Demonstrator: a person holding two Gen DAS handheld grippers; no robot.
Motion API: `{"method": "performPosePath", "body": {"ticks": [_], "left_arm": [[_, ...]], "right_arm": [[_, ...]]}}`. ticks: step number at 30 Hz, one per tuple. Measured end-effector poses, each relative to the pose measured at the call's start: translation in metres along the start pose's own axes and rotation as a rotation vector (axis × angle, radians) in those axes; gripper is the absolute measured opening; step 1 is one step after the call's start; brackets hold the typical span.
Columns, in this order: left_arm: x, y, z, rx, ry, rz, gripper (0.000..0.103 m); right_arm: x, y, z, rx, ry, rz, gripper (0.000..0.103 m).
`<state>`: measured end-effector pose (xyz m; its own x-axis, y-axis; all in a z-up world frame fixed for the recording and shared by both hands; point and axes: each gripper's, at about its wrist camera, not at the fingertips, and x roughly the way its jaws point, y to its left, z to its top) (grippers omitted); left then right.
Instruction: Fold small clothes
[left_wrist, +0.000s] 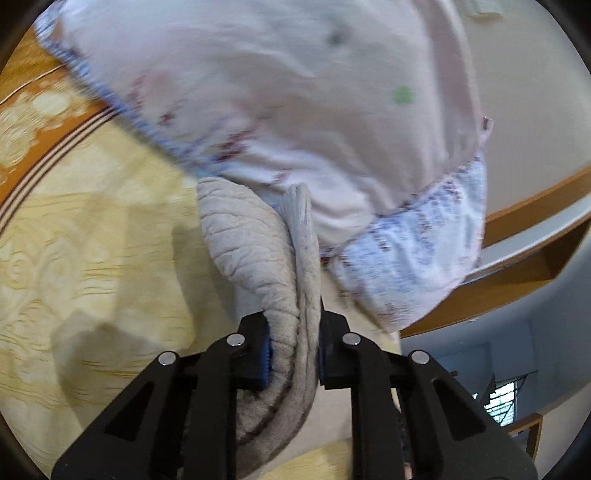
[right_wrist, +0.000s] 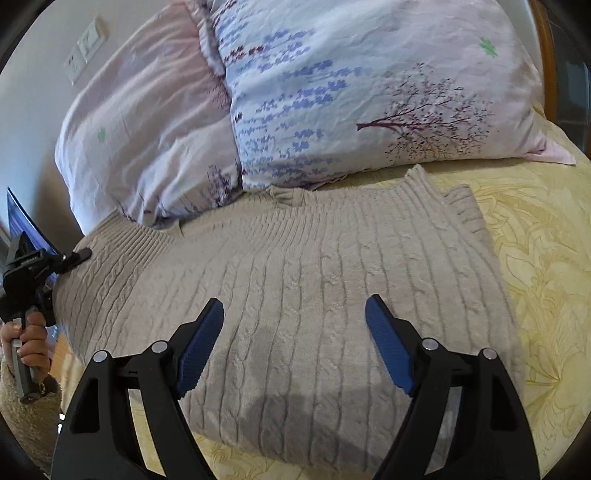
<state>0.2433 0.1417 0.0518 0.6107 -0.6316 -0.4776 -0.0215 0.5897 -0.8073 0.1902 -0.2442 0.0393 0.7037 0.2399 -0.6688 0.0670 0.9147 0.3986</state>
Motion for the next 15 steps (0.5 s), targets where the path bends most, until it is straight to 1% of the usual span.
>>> {"method": "performPosePath", "body": {"ticks": [2, 5, 7, 10, 15], "left_arm": [[0.007, -0.02, -0.002, 0.018, 0.001, -0.037, 0.017], [0.025, -0.051, -0.009, 0.048, 0.028, -0.092, 0.016], [0.044, -0.073, -0.017, 0.068, 0.06, -0.131, 0.016], [0.074, -0.099, -0.032, 0.094, 0.113, -0.17, 0.016], [0.116, -0.118, -0.058, 0.103, 0.181, -0.183, 0.016]], "right_arm": [[-0.007, -0.004, 0.002, 0.009, -0.017, 0.011, 0.081], [-0.018, -0.012, 0.004, 0.028, -0.046, 0.032, 0.081], [-0.025, -0.016, 0.005, 0.032, -0.065, 0.042, 0.081], [-0.036, -0.023, 0.006, 0.027, -0.088, 0.057, 0.081], [-0.051, -0.038, 0.003, 0.05, -0.112, 0.061, 0.081]]}}
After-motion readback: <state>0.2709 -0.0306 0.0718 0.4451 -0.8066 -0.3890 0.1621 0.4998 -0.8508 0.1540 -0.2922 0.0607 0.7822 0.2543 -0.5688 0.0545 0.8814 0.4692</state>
